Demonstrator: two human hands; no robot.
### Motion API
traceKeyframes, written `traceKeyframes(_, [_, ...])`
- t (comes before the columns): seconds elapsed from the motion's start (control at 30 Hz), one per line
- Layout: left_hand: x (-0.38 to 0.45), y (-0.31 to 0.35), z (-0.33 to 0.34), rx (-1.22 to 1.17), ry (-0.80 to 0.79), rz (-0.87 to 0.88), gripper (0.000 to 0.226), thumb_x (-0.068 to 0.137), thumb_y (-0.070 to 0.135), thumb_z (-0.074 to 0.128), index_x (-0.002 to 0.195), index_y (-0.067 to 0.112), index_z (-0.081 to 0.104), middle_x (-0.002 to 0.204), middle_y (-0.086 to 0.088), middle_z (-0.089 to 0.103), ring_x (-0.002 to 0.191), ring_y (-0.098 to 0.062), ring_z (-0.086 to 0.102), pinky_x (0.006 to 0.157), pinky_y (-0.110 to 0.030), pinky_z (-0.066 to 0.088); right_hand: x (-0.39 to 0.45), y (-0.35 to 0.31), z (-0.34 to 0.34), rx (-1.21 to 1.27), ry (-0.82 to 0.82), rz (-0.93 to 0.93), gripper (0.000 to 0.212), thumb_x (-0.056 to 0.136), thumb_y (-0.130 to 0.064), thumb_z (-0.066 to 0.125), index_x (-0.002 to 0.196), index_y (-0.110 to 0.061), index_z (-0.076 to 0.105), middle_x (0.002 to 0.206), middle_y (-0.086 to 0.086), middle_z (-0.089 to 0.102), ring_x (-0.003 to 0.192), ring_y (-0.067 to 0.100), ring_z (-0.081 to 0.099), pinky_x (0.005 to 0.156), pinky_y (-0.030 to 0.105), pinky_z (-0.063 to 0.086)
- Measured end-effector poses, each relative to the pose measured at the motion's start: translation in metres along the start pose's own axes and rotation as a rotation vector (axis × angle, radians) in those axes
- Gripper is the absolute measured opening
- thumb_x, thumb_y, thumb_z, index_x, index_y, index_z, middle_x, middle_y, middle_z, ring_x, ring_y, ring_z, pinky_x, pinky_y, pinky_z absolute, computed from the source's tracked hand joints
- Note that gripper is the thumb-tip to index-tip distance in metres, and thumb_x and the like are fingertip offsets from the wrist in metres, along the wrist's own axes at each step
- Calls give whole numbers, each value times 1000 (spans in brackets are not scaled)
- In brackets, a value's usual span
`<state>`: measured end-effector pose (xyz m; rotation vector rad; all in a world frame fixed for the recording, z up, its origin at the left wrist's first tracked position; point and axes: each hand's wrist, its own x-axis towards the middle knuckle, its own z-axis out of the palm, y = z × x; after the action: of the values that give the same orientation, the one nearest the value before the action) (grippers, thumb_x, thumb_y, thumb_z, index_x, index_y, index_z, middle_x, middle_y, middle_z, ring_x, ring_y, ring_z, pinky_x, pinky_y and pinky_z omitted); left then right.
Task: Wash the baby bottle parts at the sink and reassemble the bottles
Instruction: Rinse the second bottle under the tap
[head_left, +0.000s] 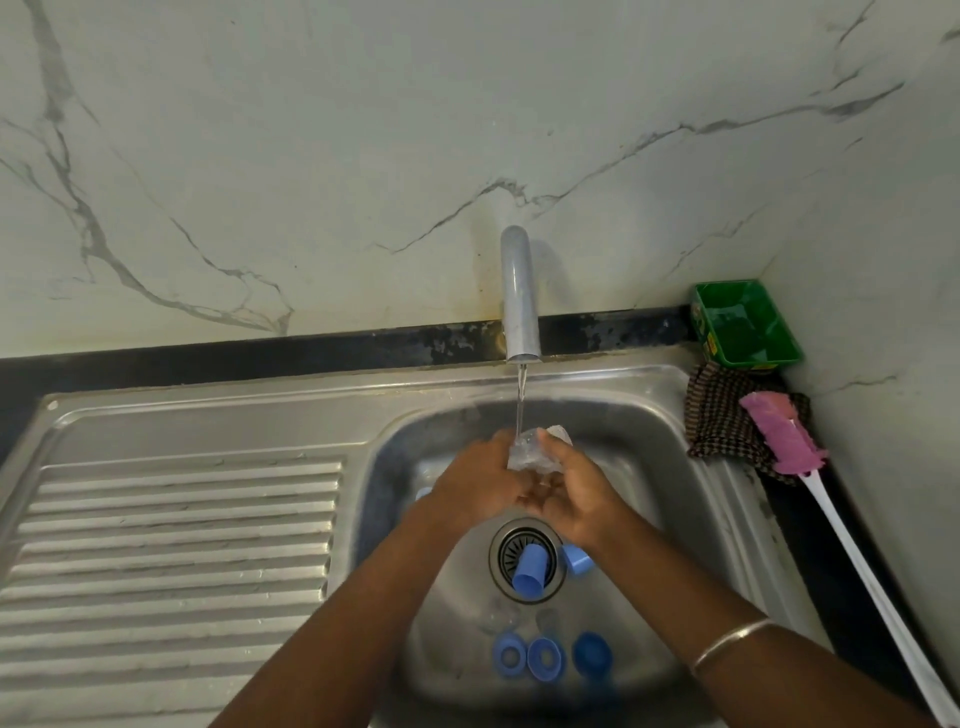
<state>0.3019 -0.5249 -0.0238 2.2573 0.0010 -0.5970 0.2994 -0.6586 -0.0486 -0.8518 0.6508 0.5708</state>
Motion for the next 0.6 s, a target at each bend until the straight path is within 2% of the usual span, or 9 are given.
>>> traceKeyframes(0.1, [5,-5,-1,107,24,51,35,83,31,74,114,20,64,109,1,69,100,-18,65,79,-26,51,-3,3,-2,-200,19,-182,20,92,-19,69,110,-13,64,106,15,73,84,24,73,67,38,58])
traceKeyframes(0.17, [6,-6,2,96,33,42,40,80,28,79,115,18,66,111,1,70,102,-17,65,85,-31,53,-4,4,-3,-431,24,-362,26,87,-13,75,110,-20,65,110,9,73,94,22,73,73,37,60])
traceKeyframes(0.2, [5,-7,4,65,39,21,43,79,25,80,119,17,65,113,0,70,103,-18,66,91,-36,53,-4,4,-3,-601,35,-469,30,84,-13,78,109,-26,67,107,1,73,97,18,71,79,37,60])
traceKeyframes(0.27, [3,-10,8,-17,59,-20,40,82,19,77,120,16,65,113,-2,71,104,-19,66,95,-40,53,-5,3,-2,-894,20,-647,40,79,-15,82,104,-42,65,99,-17,73,96,2,68,84,22,55])
traceKeyframes(0.33, [-2,-17,10,-101,83,-46,35,83,15,74,117,20,65,111,0,71,104,-17,66,94,-38,53,-6,0,0,-1056,-24,-725,45,76,-18,84,102,-48,63,97,-25,70,95,-7,65,81,10,48])
traceKeyframes(0.43, [-10,-26,10,-188,104,-95,39,85,23,73,122,25,62,114,8,68,103,-13,66,85,-33,56,-5,-4,2,-1190,-63,-759,43,77,-25,83,103,-52,61,97,-24,69,95,-7,64,80,8,46])
traceKeyframes(0.47, [-12,-28,10,-214,119,-111,36,86,24,72,120,26,61,112,11,67,100,-11,65,84,-35,57,-4,-4,3,-1204,-55,-773,41,78,-27,82,103,-51,61,97,-24,69,93,-6,64,79,9,47])
traceKeyframes(0.53, [-15,-32,9,-262,161,-138,30,87,24,72,113,31,58,106,17,63,98,-5,64,89,-41,57,-1,-5,6,-1222,50,-801,34,82,-30,79,110,-40,62,98,-18,69,91,-1,63,79,16,49])
traceKeyframes(0.6, [-17,-34,9,-284,185,-162,40,89,26,71,126,28,56,113,14,62,107,-8,62,96,-41,54,0,-7,7,-1260,193,-781,33,85,-33,76,114,-27,61,101,-9,67,91,9,62,78,23,48])
